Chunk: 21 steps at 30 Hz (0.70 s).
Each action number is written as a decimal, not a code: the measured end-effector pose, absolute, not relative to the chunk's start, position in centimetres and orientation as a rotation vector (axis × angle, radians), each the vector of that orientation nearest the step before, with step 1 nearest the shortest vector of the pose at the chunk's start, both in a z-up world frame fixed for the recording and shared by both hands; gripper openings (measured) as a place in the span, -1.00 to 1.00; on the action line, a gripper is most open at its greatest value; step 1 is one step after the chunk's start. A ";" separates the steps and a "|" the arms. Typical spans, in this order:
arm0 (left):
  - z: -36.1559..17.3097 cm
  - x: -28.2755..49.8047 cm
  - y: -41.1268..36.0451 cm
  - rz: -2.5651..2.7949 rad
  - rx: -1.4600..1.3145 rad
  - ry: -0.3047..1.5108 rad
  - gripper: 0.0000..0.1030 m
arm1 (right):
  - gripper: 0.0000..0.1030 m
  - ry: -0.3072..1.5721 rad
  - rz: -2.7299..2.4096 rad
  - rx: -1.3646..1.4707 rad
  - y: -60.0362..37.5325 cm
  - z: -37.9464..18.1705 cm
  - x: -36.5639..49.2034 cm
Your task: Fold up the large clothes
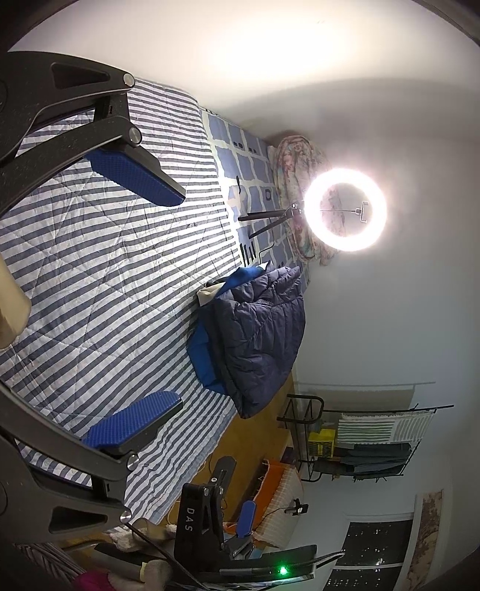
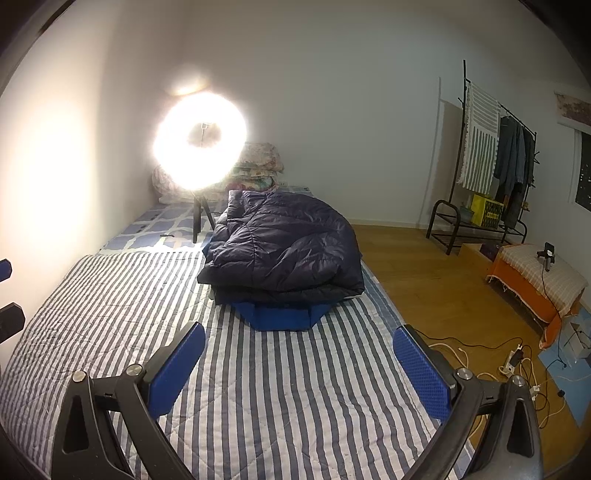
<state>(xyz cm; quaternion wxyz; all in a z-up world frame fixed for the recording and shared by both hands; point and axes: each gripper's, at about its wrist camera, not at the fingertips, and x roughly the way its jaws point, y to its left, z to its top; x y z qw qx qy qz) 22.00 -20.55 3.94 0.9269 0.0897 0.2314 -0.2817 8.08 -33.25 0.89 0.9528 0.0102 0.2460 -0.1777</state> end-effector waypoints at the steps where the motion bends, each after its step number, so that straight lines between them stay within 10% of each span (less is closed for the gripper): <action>1: 4.0 22.0 -20.5 -0.577 0.185 0.474 0.98 | 0.99 0.501 -0.362 0.020 -33.2 0.8 8.1; 21: 3.8 22.0 -20.7 -0.580 0.184 0.479 0.98 | 0.99 0.511 -0.367 0.018 -33.0 0.5 8.2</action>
